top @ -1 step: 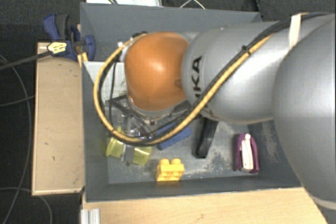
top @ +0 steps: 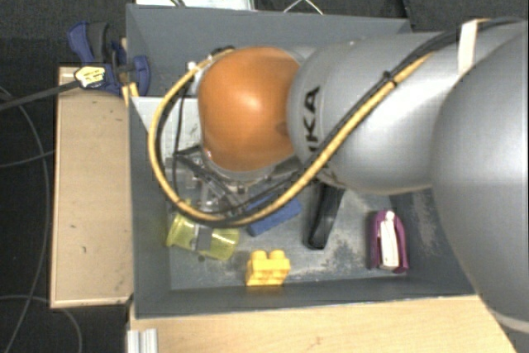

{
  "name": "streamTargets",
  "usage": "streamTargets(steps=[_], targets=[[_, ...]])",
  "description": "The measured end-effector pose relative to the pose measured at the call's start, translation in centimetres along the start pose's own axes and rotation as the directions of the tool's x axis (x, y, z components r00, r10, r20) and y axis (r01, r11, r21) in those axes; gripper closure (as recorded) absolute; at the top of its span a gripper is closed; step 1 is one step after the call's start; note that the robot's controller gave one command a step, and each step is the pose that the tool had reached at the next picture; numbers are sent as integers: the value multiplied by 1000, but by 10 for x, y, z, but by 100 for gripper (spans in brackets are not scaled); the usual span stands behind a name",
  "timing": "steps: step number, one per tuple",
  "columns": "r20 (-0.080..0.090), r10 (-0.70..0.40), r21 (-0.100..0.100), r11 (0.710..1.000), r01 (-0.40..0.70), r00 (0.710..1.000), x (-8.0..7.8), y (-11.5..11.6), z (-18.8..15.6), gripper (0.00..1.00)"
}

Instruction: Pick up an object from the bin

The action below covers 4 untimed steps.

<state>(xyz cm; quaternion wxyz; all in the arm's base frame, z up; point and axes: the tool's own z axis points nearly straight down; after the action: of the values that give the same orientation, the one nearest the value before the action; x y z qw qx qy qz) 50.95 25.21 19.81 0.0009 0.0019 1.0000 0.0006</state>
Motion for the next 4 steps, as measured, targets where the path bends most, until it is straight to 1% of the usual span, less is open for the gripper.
streamTargets(steps=[1,2,3,4], targets=[[-9,94,3,996,-94,996,-9,-18,128,0],[1,109,-2,994,-109,994,-14,-15,68,0],[-8,98,1,995,-98,995,-10,-18,128,0],[-1,203,-2,979,-203,979,-2,-27,128,0]])
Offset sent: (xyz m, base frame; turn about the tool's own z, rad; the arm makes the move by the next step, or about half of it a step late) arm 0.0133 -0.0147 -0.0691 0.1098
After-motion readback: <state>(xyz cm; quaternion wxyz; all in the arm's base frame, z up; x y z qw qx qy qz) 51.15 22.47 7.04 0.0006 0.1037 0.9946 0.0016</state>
